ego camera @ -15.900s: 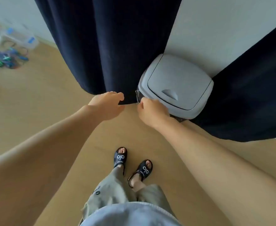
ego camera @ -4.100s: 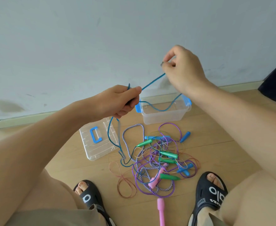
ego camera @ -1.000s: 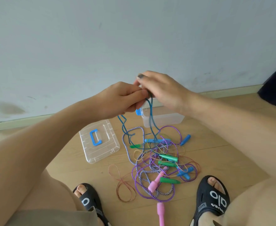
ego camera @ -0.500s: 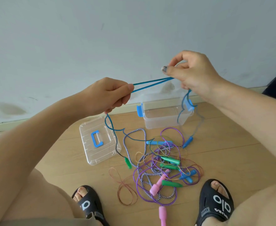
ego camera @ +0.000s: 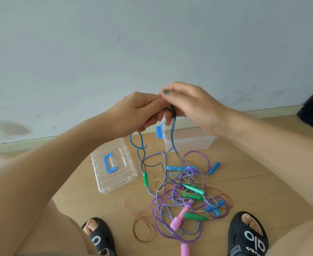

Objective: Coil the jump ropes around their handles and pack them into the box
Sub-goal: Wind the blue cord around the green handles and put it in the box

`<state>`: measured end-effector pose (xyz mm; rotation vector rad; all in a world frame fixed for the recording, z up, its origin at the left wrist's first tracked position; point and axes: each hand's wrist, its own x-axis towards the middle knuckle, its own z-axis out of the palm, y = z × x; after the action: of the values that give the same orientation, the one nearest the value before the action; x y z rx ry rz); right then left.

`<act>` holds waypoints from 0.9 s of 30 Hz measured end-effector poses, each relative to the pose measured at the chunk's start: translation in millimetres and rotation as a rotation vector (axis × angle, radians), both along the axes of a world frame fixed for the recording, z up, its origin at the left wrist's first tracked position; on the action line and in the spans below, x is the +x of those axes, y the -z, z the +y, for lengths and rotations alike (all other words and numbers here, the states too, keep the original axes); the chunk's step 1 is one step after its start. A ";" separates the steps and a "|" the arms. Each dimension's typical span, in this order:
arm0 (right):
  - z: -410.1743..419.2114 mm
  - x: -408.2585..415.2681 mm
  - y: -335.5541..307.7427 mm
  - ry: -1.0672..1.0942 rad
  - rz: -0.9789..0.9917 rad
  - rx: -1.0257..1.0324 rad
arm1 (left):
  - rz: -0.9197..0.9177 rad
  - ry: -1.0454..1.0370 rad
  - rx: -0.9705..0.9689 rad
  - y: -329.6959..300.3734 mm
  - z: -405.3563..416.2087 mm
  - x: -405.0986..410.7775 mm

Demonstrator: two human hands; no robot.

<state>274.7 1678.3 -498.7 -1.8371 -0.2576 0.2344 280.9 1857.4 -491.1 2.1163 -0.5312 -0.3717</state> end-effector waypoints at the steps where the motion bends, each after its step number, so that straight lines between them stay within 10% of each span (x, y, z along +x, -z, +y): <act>1: 3.3 -2.0 0.5 0.008 -0.009 0.014 | -0.004 -0.002 0.010 0.6 -0.1 0.9; 15: -68.7 30.9 -12.2 0.231 0.093 0.315 | -0.019 -0.090 0.104 -2.1 26.4 5.7; 21: -76.9 30.3 -4.0 0.254 -0.016 -0.371 | 0.008 -0.070 0.061 -4.4 16.9 0.6; 27: -1.0 3.3 -10.6 0.028 -0.048 -0.087 | -0.025 0.018 0.014 -6.7 -3.0 -4.5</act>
<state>278.0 1677.3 -488.2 -1.9327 -0.2578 0.1847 276.4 1854.4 -484.4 2.1338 -0.5637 -0.3604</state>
